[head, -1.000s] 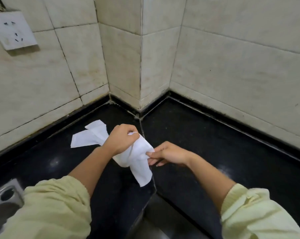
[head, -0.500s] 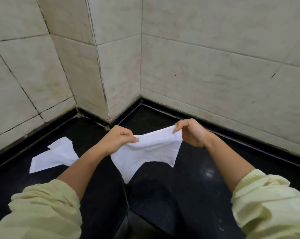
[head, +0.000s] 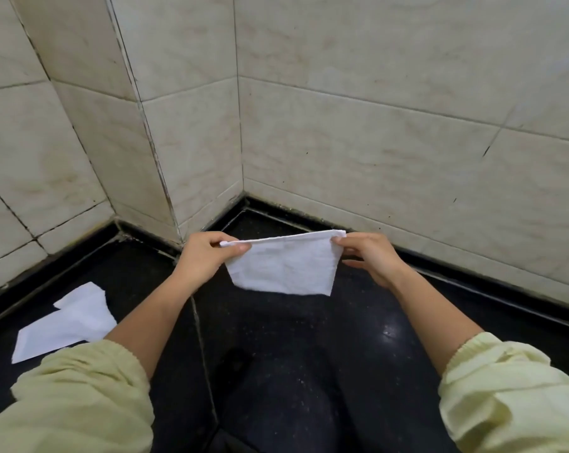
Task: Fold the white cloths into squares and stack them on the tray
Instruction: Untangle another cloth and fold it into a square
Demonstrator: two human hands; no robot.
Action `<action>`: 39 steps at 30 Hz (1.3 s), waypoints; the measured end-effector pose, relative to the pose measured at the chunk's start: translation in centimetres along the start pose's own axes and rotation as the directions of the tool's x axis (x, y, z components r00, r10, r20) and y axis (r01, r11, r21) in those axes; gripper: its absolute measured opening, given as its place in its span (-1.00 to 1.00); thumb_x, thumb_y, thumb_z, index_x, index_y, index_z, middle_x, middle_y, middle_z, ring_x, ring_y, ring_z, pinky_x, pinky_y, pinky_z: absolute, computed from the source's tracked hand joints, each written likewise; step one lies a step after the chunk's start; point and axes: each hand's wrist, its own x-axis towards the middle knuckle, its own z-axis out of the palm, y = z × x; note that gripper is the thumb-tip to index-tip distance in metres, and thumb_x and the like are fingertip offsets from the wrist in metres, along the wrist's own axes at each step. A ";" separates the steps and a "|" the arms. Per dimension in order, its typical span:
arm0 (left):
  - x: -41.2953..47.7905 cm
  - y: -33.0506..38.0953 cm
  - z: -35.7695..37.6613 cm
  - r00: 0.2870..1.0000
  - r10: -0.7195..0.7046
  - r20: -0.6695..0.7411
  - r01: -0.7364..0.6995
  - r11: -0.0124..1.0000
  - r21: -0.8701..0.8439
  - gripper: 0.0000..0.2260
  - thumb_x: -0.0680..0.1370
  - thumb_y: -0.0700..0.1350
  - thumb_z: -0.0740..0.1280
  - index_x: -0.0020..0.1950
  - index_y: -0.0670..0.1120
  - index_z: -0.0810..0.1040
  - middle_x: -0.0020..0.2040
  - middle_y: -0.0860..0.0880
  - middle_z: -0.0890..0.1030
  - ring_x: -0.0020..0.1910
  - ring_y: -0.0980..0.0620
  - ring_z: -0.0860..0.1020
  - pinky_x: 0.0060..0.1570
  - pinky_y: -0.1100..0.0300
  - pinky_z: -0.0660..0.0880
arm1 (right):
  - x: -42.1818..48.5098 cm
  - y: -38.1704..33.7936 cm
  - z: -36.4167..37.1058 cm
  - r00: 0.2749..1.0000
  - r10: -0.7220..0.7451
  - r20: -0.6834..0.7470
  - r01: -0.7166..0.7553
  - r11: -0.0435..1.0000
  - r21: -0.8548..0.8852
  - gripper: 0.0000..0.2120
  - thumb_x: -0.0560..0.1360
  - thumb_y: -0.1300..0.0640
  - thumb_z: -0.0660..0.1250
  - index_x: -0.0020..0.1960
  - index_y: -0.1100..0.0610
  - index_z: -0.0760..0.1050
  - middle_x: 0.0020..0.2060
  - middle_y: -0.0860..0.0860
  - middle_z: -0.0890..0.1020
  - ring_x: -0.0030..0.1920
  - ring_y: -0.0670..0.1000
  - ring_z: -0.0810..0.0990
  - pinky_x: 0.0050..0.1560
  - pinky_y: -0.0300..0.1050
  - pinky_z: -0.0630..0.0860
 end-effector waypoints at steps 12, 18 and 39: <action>-5.1 -6.0 1.9 0.924 -0.252 0.287 0.276 0.960 -0.046 -0.51 0.07 0.22 0.60 -0.19 -0.09 0.72 -0.17 -0.09 0.70 -0.16 0.05 0.62 -0.04 0.14 0.51 | -3.2 6.9 -3.1 0.904 0.323 0.281 -0.310 0.947 -0.091 -0.93 0.47 0.25 0.39 -0.16 0.18 0.65 -0.20 0.06 0.67 -0.16 -0.02 0.64 0.00 -0.10 0.53; -8.6 -9.4 4.0 0.846 -0.401 0.352 0.427 0.904 0.005 -0.61 0.16 0.10 0.59 -0.20 -0.16 0.71 -0.27 -0.02 0.67 -0.24 0.11 0.60 -0.22 0.25 0.50 | -5.2 11.4 -3.1 0.817 0.485 0.313 -0.437 0.874 -0.214 -0.94 0.45 0.26 0.41 -0.12 0.21 0.67 -0.15 0.08 0.72 -0.10 0.00 0.69 0.02 -0.08 0.56; -4.0 -13.3 8.7 0.905 -0.423 0.049 0.377 0.849 0.370 -0.82 0.53 -0.09 0.38 0.12 -0.01 0.54 -0.08 0.05 0.55 -0.03 0.08 0.53 -0.05 0.19 0.42 | -0.8 18.3 0.2 0.940 0.339 -0.039 -0.326 0.857 -0.398 -0.74 0.50 0.11 0.38 -0.34 0.17 0.49 -0.33 0.09 0.55 -0.25 0.03 0.54 -0.04 0.13 0.59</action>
